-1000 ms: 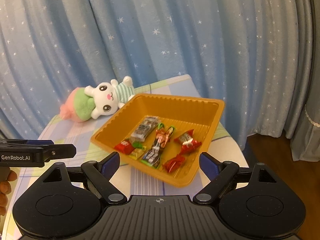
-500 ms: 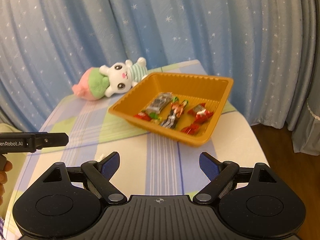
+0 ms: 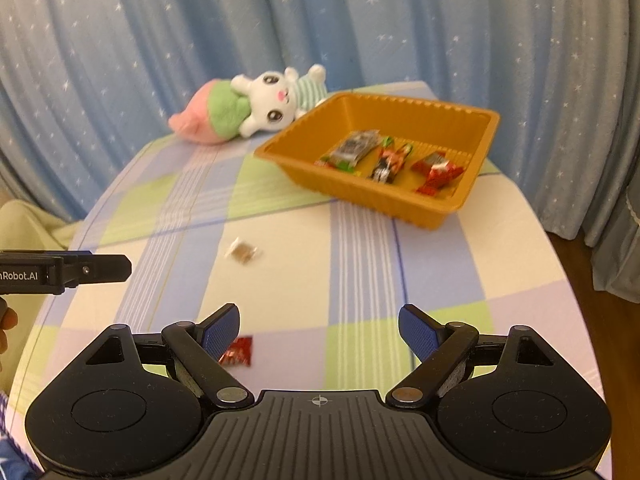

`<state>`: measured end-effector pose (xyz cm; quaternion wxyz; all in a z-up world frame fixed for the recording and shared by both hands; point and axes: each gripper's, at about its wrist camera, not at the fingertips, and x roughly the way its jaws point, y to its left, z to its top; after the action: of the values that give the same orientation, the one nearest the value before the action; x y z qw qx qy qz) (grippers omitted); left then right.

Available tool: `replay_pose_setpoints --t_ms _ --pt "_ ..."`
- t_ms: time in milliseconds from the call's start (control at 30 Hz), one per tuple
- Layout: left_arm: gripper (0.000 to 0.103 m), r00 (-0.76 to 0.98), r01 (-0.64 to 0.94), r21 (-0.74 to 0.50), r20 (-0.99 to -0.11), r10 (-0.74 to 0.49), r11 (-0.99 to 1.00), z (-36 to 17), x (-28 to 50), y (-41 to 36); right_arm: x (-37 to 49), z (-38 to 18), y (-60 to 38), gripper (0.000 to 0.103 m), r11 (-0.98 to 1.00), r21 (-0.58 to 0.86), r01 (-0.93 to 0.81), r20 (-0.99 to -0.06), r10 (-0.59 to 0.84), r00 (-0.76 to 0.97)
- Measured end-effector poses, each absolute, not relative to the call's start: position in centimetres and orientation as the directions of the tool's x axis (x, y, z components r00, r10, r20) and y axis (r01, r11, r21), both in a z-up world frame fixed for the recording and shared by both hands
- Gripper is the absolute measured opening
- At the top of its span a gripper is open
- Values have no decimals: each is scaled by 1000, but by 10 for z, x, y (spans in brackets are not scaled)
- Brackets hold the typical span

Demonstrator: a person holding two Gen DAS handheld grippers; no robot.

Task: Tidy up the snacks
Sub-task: 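Move both open grippers back toward the last two candies, then grasp the red candy with printed text using the right gripper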

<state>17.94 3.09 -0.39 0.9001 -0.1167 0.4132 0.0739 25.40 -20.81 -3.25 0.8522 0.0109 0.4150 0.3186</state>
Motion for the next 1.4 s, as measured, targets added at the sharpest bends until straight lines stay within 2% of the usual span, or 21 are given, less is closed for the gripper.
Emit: replay_pose_setpoints --t_ms 833,1400 --pt "81 560 -279 -131 -827 50 951 -41 125 45 211 -63 -165 86 753 233 -615 -767 531 359" --pt "81 520 -296 -119 -852 56 948 -58 116 52 205 -78 -138 86 715 276 -643 -782 556 282"
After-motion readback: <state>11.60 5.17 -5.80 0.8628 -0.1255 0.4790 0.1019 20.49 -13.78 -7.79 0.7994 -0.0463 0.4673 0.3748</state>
